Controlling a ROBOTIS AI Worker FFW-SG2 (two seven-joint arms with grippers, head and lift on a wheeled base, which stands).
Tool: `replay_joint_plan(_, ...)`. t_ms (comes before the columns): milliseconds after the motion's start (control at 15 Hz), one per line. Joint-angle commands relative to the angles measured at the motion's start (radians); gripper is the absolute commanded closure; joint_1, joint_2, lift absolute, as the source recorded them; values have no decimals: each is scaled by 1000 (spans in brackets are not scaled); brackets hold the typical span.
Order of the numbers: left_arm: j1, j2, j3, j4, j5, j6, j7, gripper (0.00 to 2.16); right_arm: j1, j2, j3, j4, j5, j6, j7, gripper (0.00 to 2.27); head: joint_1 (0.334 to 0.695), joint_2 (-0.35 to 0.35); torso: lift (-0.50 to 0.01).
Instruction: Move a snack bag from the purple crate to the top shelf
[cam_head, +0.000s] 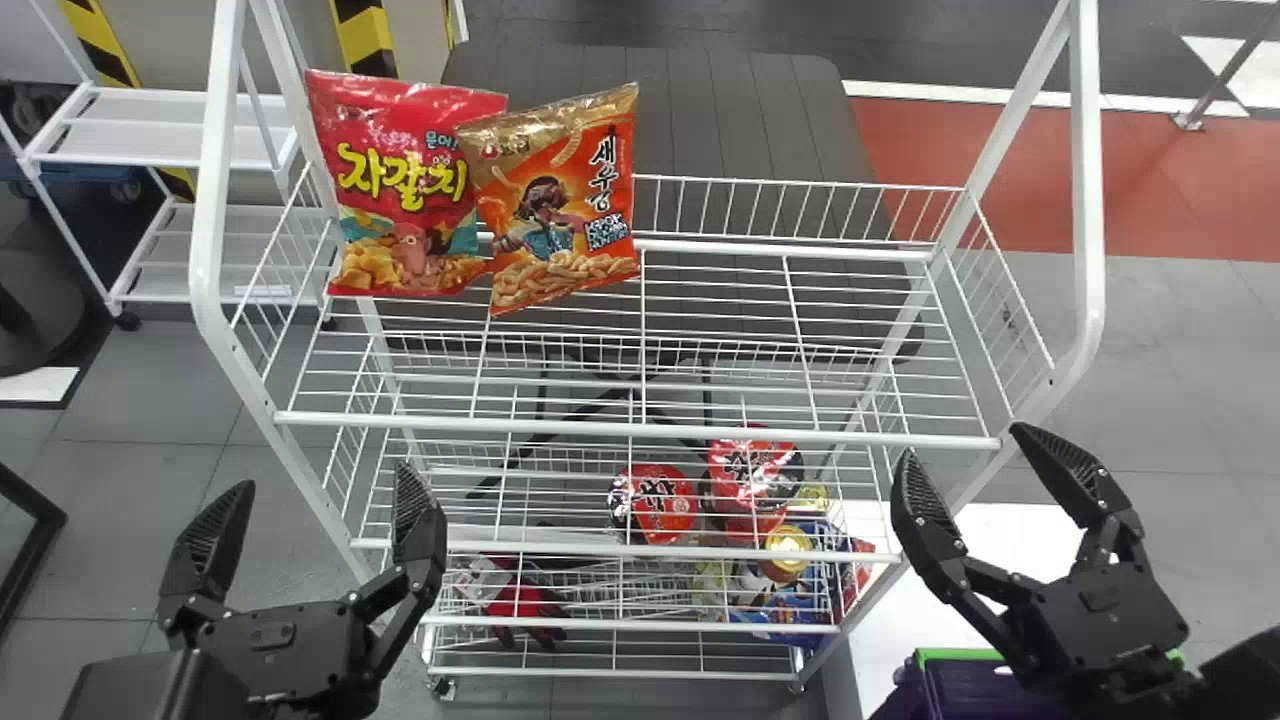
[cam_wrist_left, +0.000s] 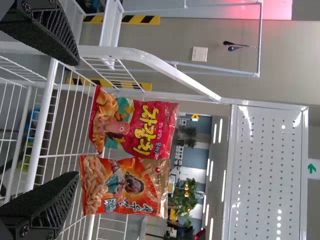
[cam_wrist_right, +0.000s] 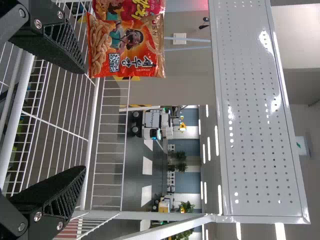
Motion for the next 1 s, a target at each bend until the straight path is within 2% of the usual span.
replay_joint_plan(0, 0, 0, -1, 0, -1, 0, 2, -2, 4, 1, 0, -5, -10, 1, -3, 140, 695, -72, -10)
replay_joint_plan(933, -3, -3, -1, 14, 2, -15, 2, -2, 12, 4, -6, -11, -25, 44, -8, 137, 695, -79, -64)
